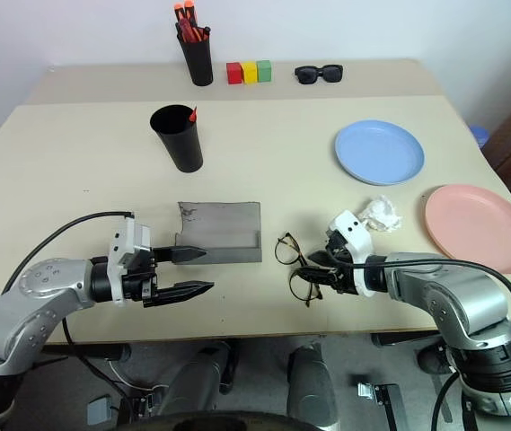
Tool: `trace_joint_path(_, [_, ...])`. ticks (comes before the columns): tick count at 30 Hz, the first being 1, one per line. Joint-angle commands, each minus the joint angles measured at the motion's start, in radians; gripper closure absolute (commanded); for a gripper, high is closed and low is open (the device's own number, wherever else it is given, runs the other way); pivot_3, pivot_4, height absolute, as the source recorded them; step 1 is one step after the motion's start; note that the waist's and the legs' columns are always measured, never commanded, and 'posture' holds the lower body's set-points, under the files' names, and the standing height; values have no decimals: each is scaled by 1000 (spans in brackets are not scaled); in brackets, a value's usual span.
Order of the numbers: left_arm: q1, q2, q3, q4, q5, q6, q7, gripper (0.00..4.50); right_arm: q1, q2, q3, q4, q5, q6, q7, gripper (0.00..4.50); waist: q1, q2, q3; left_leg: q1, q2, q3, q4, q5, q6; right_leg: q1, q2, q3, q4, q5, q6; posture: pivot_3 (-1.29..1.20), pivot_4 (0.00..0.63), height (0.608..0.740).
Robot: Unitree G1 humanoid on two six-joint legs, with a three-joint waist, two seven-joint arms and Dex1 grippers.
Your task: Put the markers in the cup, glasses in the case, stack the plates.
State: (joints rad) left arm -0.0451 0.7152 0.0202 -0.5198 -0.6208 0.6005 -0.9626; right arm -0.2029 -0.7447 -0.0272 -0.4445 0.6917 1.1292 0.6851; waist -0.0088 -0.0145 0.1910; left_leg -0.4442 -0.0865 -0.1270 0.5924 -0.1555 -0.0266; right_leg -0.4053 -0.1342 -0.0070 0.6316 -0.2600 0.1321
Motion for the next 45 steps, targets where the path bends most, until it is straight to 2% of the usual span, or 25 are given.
trace_joint_path(1, [4, -2, 0, -38, -12, -13, 6, 1141, -10, 9, -19, -13, 20, 2, -4, 2665, 0, 0, 0, 0, 0, 0, 0, 0, 0, 0, 0, 0, 0, 0, 0, 0, 150, 740])
trace_joint_path(2, [4, -2, 0, -39, -13, -12, 7, 1141, -10, 10, -19, -15, 22, 2, -4, 2945, 0, 0, 0, 0, 0, 0, 0, 0, 0, 0, 0, 0, 0, 0, 0, 0, 150, 740])
trace_joint_path(5, [5, 0, -1, -38, -13, -12, 9, 1141, -10, 12, -21, -18, 25, 4, -6, 4460, 0, 0, 0, 0, 0, 0, 0, 0, 0, 0, 0, 0, 0, 0, 0, 0, 150, 740])
trace_joint_path(11, [9, -1, 1, -28, -10, -19, 8, 1141, -7, -3, -27, -29, 38, 2, -8, 4460, 2, 0, -1, 0, 0, 0, 0, -1, 0, 1, 0, 0, -1, 0, 0, 0, 150, 740])
trace_joint_path(16, [36, -26, 81, 8, 2, -62, 60, 1141, -33, -88, 4, -81, -19, -84, 36, 4460, 2, 1, 0, 0, 0, 1, 0, -1, 0, 0, -1, 0, -1, 0, 0, 0, 150, 740])
trace_joint_path(21, [94, -27, 207, 84, 15, -137, 80, 1141, -189, -124, 36, -120, -16, -131, 97, 4460, -6, 2, 0, 0, 4, 5, -1, -1, 0, -1, 0, 1, -2, 1, -2, 0, 150, 740])
trace_joint_path(23, [116, -23, 248, 118, 20, -170, 68, 1141, -265, -120, 89, -111, -38, -169, 142, 4460, -5, 2, 0, 0, 5, 6, -1, -2, 1, -2, 0, 1, -2, 1, -2, 0, 150, 740])
trace_joint_path(27, [128, -24, 297, 173, 9, -206, 53, 1141, -412, -59, 224, -12, -104, -269, 239, 4460, -2, 2, 0, -1, 5, 8, -1, -2, 1, -3, 0, 1, -3, 1, -2, 0, 150, 740])
trace_joint_path(29, [145, -22, 309, 183, 13, -218, 44, 1141, -534, 30, 330, 134, -170, -332, 299, 4460, -11, 2, 0, 0, 5, 9, -1, -2, 1, -2, 0, 1, -4, 2, -2, 0, 150, 740])
trace_joint_path(33, [182, -7, 302, 156, 32, -220, 39, 1141, -687, 146, 465, 380, -280, -422, 407, 4460, -10, 2, 0, 1, 7, 11, -2, -2, 2, -4, 1, 1, -3, 3, -4, 0, 150, 740])
trace_joint_path(37, [217, -4, 300, 86, 20, -196, 66, 1141, -756, 219, 561, 545, -368, -528, 536, 4460, -3, 2, 0, 0, 7, 11, -2, -1, 3, -6, 2, 1, -3, 4, -4, 0, 150, 740])
trace_joint_path(45, [254, -4, 309, -13, -6, -139, 118, 1141, -783, 301, 597, 715, -469, -609, 648, 4460, -9, 2, 0, 1, 9, 12, -2, -2, 0, -6, 4, 2, -1, 4, -3, 0, 150, 740])
